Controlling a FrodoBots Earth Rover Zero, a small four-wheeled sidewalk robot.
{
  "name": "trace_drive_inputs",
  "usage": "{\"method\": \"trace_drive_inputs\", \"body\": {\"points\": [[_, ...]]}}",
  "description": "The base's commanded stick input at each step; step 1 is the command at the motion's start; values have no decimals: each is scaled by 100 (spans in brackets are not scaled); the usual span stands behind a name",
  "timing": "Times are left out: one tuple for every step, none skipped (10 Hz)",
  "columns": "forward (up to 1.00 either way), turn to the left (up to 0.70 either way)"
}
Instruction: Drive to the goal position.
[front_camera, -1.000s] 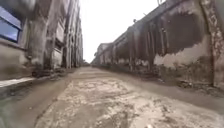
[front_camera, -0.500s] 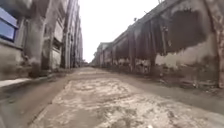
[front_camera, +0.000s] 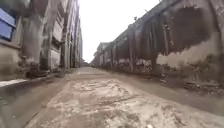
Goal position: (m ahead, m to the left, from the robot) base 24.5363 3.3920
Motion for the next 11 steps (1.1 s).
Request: {"method": "trace_drive_inputs", "body": {"points": [[30, 0], [30, 0], [30, 0], [30, 0], [30, 0], [30, 0], [30, 0], [30, 0], [30, 0], [30, 0], [30, 0]]}}
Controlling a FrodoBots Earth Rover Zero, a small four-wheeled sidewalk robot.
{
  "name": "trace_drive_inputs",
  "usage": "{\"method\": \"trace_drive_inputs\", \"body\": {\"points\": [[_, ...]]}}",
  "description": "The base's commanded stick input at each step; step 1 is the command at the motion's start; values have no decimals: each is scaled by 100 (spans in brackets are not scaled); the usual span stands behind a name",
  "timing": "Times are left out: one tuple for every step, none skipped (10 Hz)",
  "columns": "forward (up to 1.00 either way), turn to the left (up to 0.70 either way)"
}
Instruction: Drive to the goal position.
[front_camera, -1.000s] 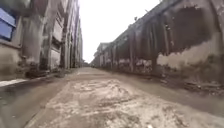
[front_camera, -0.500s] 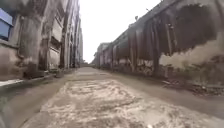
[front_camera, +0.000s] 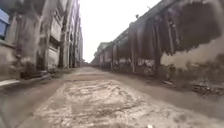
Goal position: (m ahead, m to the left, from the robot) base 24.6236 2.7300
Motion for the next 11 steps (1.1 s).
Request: {"method": "trace_drive_inputs", "body": {"points": [[30, 0], [30, 0], [30, 0], [30, 0], [30, 0], [30, 0], [30, 0], [30, 0], [30, 0], [30, 0], [30, 0]]}}
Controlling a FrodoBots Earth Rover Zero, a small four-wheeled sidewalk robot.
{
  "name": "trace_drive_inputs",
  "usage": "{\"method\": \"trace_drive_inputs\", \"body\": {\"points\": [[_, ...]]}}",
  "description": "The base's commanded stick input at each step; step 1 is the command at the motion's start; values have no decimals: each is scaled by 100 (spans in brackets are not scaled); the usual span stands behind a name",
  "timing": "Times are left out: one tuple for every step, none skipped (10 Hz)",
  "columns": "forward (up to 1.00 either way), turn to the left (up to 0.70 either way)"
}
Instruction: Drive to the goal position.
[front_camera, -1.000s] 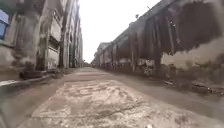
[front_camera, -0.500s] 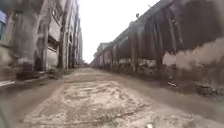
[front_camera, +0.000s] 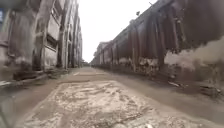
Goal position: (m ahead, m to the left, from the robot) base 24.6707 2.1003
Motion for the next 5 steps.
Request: {"method": "trace_drive_inputs", "body": {"points": [[30, 0], [30, 0], [30, 0], [30, 5], [30, 38]]}}
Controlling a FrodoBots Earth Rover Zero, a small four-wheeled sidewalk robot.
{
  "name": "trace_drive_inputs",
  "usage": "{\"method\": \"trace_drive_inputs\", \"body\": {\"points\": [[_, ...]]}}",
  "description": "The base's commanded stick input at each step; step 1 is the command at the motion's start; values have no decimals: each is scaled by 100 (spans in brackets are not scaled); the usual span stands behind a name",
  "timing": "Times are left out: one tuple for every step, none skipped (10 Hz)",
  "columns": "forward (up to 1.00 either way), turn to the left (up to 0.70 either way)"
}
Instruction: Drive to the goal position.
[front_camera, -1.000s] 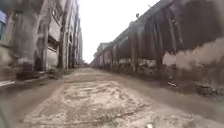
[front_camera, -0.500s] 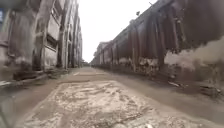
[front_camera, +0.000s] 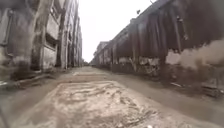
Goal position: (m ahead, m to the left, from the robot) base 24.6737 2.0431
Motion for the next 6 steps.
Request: {"method": "trace_drive_inputs", "body": {"points": [[30, 60], [30, 60], [30, 60], [30, 60], [30, 41], [30, 5]]}}
